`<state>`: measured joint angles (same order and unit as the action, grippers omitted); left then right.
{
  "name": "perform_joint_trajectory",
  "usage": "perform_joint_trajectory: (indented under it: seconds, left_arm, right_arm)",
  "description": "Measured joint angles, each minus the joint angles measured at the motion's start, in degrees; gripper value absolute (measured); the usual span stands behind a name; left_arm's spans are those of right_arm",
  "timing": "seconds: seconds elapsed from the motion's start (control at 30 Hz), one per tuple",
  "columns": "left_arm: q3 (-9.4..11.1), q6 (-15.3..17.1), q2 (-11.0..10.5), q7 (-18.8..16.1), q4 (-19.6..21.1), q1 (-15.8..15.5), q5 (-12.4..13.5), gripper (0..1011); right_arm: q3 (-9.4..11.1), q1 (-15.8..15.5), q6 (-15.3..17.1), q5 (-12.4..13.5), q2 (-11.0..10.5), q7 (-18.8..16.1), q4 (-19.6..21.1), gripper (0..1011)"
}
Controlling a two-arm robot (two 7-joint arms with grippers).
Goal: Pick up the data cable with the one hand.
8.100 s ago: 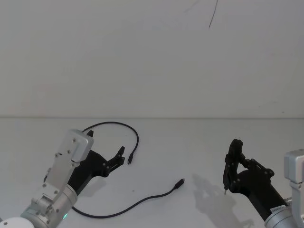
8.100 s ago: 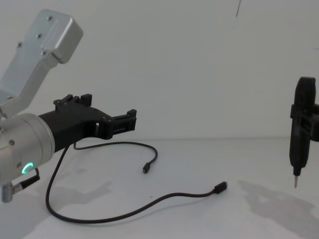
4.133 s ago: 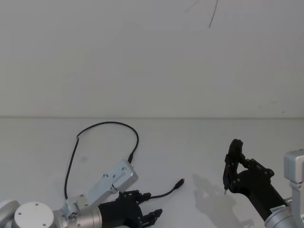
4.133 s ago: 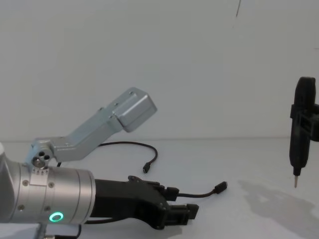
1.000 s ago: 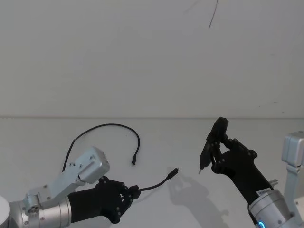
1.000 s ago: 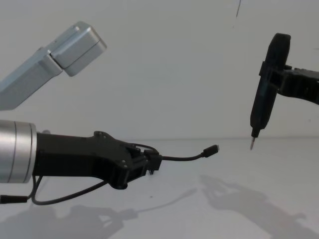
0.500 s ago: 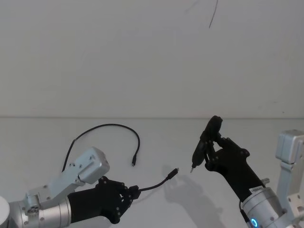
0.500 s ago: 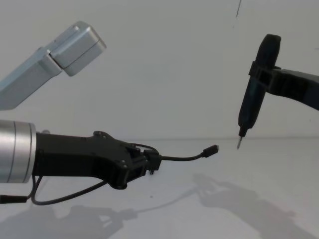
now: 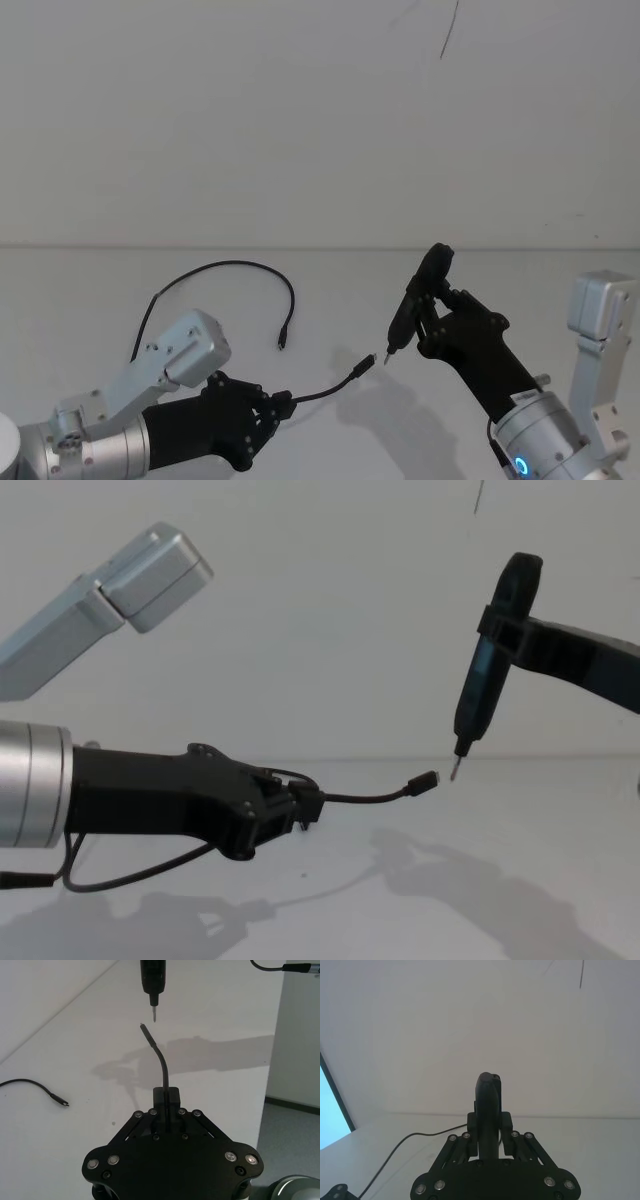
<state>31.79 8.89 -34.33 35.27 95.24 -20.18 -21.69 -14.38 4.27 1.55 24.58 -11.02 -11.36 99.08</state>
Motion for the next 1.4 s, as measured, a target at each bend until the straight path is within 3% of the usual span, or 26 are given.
perform_joint_trajectory:
  seconds: [0.5,1.4]
  left_arm:
    - [0.0,0.0,0.0,0.0,0.0,0.0,0.0,42]
    - [0.0,0.0,0.0,0.0,0.0,0.0,0.0,42]
  right_arm:
    - [-0.6,0.4,-1.4,0.9,0.4,-0.6,-1.0,269]
    - [-1.2,0.8,-4.5,0.0,0.6,-2.4,-3.0,269]
